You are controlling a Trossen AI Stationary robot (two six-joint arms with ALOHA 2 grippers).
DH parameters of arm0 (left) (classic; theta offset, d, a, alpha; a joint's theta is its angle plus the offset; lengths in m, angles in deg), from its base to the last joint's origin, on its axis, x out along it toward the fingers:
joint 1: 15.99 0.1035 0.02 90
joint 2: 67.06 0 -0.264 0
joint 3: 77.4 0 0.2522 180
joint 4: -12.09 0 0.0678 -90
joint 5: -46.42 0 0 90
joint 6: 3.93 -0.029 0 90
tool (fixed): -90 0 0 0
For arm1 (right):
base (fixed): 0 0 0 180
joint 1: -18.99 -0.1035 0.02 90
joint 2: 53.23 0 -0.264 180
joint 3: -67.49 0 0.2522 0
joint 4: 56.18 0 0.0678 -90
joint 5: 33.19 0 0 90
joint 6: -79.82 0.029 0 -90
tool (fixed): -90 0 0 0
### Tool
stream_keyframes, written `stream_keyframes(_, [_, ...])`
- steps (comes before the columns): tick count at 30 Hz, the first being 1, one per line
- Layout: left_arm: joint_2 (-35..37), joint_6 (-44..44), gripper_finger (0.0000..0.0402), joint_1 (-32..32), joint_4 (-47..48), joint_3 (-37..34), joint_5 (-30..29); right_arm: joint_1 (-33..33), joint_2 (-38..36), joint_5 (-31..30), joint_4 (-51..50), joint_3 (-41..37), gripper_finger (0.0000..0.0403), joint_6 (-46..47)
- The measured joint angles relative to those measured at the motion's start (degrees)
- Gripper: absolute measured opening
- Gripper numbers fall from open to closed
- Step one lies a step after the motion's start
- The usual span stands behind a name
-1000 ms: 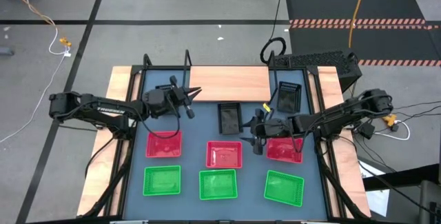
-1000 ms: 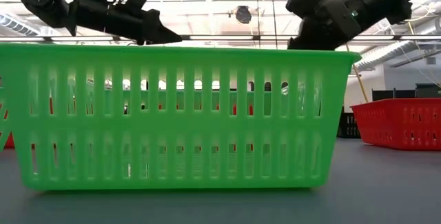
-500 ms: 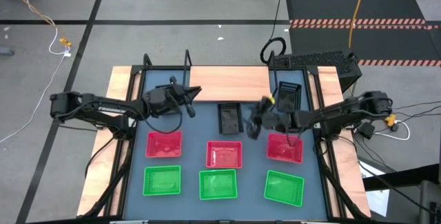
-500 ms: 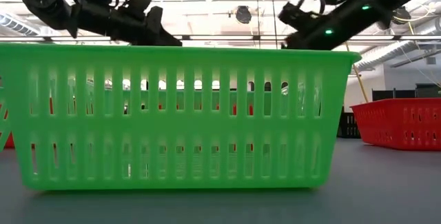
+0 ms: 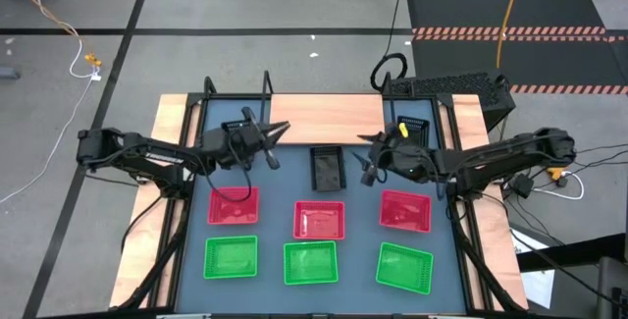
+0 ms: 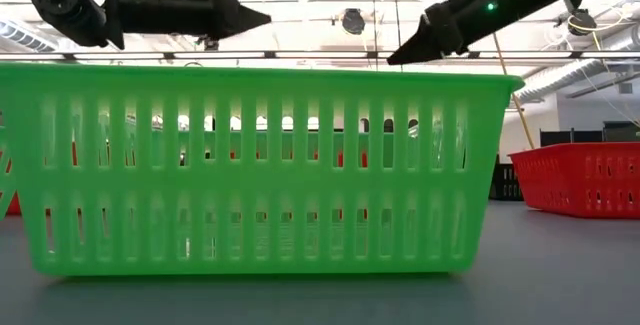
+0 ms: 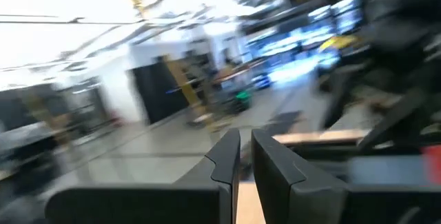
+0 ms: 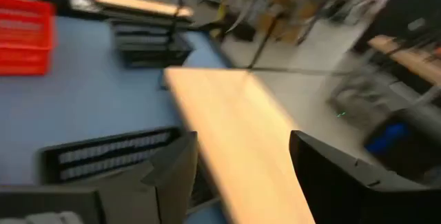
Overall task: Stack baskets on shelf by color
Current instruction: Put the top right black bin on the shelf
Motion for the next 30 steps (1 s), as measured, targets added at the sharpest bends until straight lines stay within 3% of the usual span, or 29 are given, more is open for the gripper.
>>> stream_keyframes(5, [-0.38,1.04,0.0042,1.52,0.34,0.0,-3.3,0.03,2.4,0.25,-4.48,-0.02,0.019,0.19])
stream_keyframes(10, [-0.38,-2.99,0.0042,3.3,0.33,0.0,-3.2,0.03,1.54,0.31,-19.09,-0.02,0.0172,12.44])
stream_keyframes(18, [-3.59,3.23,0.0042,7.22,2.76,-0.28,-3.09,0.47,-6.23,3.65,-53.1,2.21,0.0162,57.62])
stream_keyframes(23, [-6.85,0.38,0.0042,9.31,1.76,-0.28,-3.11,1.81,-7.23,3.31,-69.49,2.22,0.0162,77.06])
stream_keyframes(25, [-8.14,0.4,0.0042,10.27,0.07,-0.26,-3.08,3.1,-7.17,3.47,-71.67,2.19,0.0162,77.03])
stream_keyframes(30, [-9.11,-0.04,0.0042,12.46,-2.29,-0.26,-2.96,4.38,-6.14,6.23,-68.53,1.12,0.0163,60.09])
